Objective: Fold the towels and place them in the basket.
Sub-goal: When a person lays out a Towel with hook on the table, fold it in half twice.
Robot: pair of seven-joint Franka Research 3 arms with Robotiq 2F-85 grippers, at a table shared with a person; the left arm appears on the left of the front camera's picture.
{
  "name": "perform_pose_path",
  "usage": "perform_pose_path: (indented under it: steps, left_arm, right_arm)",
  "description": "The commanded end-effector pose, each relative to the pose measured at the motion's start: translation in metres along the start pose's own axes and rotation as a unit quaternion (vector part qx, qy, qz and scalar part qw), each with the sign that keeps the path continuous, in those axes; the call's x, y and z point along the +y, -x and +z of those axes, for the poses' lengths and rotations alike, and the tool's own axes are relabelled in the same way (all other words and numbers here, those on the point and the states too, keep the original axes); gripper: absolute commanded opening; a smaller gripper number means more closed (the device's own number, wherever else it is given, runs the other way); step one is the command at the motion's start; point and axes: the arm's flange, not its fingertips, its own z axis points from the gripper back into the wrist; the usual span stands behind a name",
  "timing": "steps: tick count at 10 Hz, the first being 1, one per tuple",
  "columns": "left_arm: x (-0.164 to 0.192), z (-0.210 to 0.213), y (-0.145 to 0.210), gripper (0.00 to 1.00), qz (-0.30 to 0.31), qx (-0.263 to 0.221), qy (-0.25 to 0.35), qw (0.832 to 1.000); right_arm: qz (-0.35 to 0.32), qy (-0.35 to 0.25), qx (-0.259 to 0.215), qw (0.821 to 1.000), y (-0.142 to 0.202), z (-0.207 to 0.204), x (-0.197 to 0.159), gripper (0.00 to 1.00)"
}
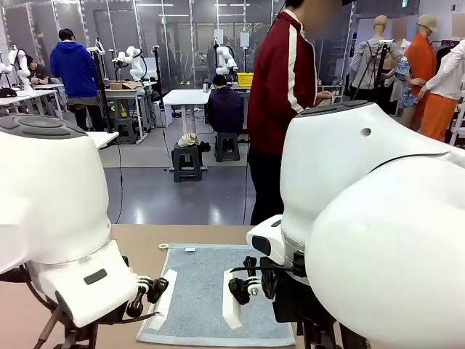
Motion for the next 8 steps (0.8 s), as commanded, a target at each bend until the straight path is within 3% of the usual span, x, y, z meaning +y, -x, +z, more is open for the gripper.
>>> perform_pose_path:
  steps: [1, 3, 8]
  left_arm:
    - [-0.01, -0.027, 0.015, 1.0, 0.017, -0.018, -0.006, 1.0]
    - [0.003, 0.0, 0.0, 1.0, 0.005, -0.004, 0.0, 1.0]
    - [0.013, -0.012, -0.001, 1.0, 0.013, -0.019, 0.01, 1.0]
  right_arm:
    - [-0.027, 0.01, -0.008, 1.0, 0.0, -0.018, 0.009, 1.0]
    - [-0.012, 0.003, -0.003, 1.0, -0.002, 0.0, -0.001, 1.0]
    - [-0.03, 0.015, -0.008, 0.999, -0.005, -0.006, -0.008, 1.0]
